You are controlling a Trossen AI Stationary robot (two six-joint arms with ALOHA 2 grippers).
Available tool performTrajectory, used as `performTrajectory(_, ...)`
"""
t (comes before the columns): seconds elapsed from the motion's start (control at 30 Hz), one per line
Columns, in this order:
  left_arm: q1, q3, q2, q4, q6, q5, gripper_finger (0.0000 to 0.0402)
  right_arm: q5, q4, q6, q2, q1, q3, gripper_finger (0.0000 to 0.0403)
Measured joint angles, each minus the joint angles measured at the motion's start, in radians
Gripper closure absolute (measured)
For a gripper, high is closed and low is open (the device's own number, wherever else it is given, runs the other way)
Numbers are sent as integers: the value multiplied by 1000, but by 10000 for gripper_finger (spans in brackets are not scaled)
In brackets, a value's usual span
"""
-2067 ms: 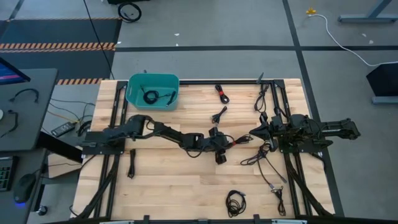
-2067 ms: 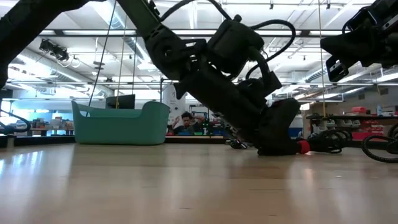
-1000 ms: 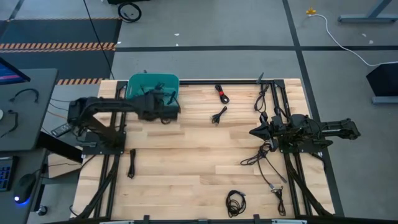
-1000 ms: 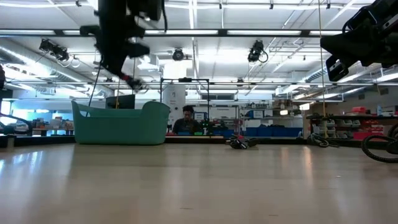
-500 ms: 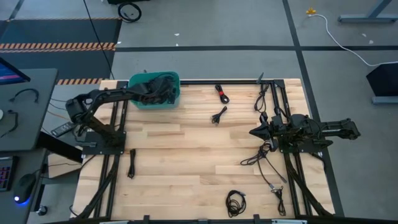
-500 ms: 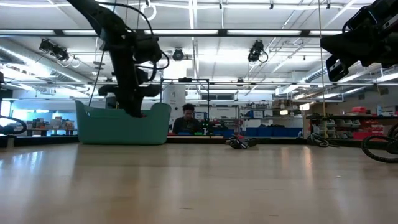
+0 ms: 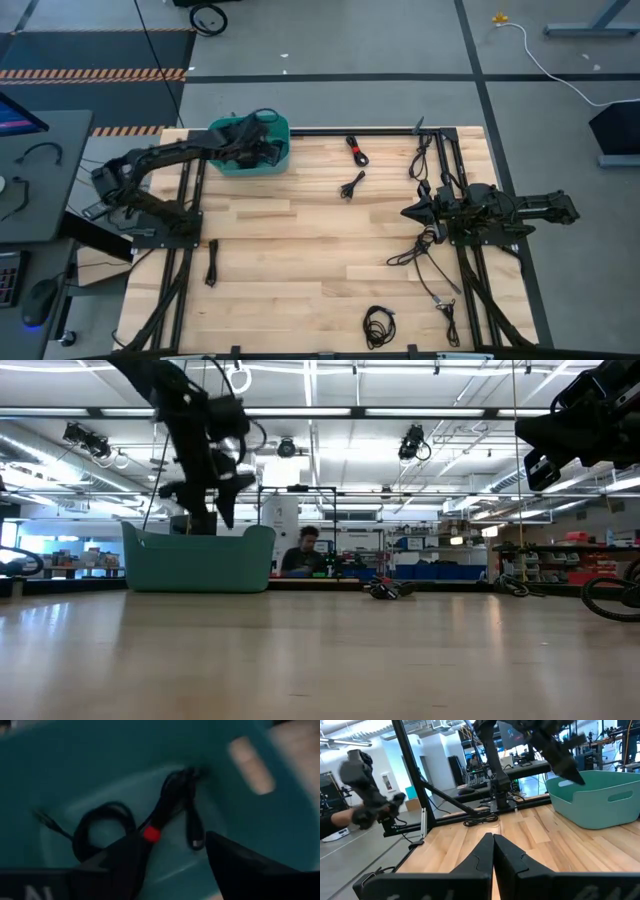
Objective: Pick and place USB-C Cables
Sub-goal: Put the black charger cable into the blue bin
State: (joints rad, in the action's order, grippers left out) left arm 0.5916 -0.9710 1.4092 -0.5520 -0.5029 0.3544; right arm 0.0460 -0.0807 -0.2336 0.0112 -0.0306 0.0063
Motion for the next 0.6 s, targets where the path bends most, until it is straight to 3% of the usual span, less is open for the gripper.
performTrajectory(0.17,-215,28,-134,38,18,160,152,0,0,0,0,0,0,390)
performTrajectory(0.3,-482,137,-162,228,18,363,164,0,0,0,0,0,0,390)
performTrajectory(0.43,-722,288,-131,624,56,481,179,0,0,0,0,0,0,390)
performTrajectory(0.6,-926,432,-1,1123,325,522,196,0,0,0,0,0,0,390)
